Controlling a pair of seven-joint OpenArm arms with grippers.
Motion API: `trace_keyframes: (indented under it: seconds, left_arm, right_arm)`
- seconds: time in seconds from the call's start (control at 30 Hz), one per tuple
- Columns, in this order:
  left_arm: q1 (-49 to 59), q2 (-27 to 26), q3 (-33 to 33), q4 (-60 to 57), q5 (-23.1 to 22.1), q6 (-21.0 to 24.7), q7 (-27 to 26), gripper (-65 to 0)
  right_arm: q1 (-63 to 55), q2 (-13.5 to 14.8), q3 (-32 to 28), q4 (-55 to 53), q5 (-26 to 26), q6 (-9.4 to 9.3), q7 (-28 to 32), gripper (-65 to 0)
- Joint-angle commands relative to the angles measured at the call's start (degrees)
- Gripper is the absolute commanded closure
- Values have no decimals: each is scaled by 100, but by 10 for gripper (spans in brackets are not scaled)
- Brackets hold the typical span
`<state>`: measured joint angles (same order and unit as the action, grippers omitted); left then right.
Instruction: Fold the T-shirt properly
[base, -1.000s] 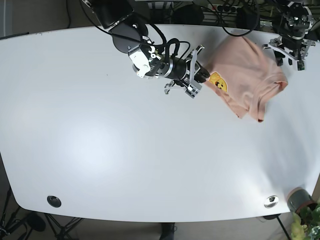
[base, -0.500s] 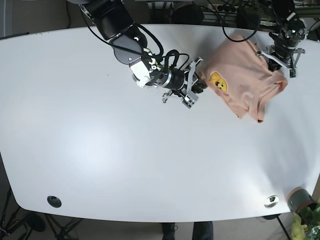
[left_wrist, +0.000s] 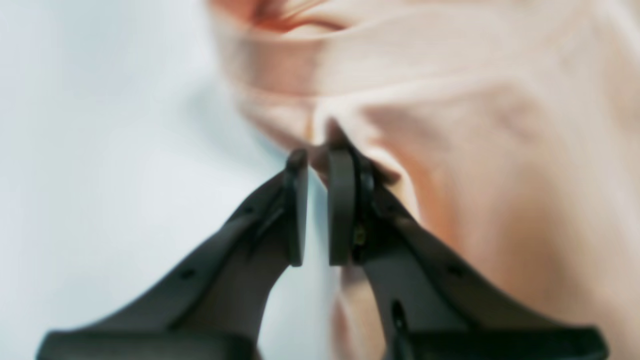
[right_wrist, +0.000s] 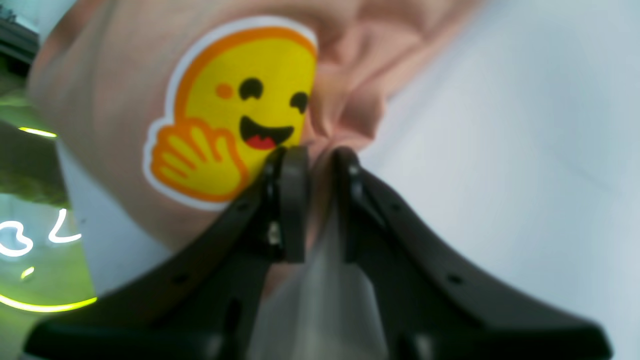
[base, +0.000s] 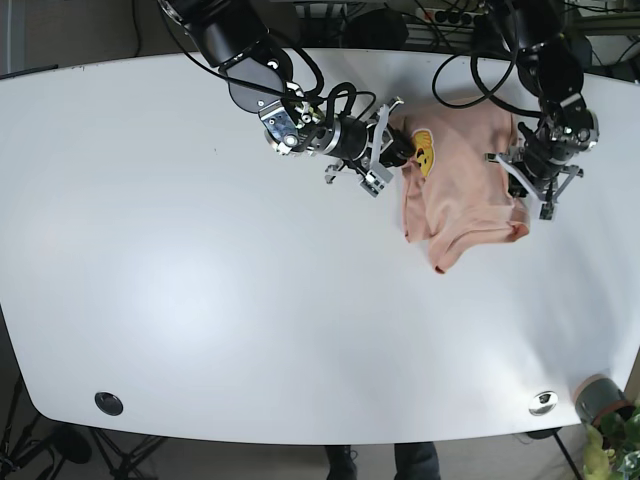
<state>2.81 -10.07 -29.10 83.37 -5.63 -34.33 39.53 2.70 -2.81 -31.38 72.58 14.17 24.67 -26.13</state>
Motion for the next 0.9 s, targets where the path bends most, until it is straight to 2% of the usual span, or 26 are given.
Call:
trace_keyframes:
  seconds: [0.0, 0.13, 0.3, 0.4, 0.5, 0.63, 0.77, 0.87]
  left_arm:
    - [-347, -132, 260, -104, -92, -27, -115, -61]
    - [-619, -264, 515, -210, -92, -27, -98, -63]
    - [-839, -422, 550, -8, -92, -27, -89, -72]
    - [-839, -501, 515, 326, -92, -27, -89, -139]
    - [-716, -615, 515, 678, -101, -27, -89, -225]
    - [-487, -607, 506, 1408, -119, -27, -89, -322]
    - [-57, -519, 690, 2137, -145, -27, -107, -368]
    - [154, -440, 1095, 2436, -145, -27, -133, -369]
  right_arm:
    - [-46, -75, -5, 79, -6, 26, -46, -95]
    - [-134, -154, -5, 114, 20, -1, -46, -95]
    - [-90, -480, -5, -80, -6, -18, -38, -95]
    - [-28, -611, -5, -106, 2, -18, -38, -95]
    - [-11, -619, 12, -88, 46, -18, -46, -95]
    - [-2, -471, 30, 272, 55, -18, -82, -95]
    - [-55, -233, 39, 633, 64, -18, -99, -95]
    - [-55, -66, 83, 800, 108, -18, -240, -95]
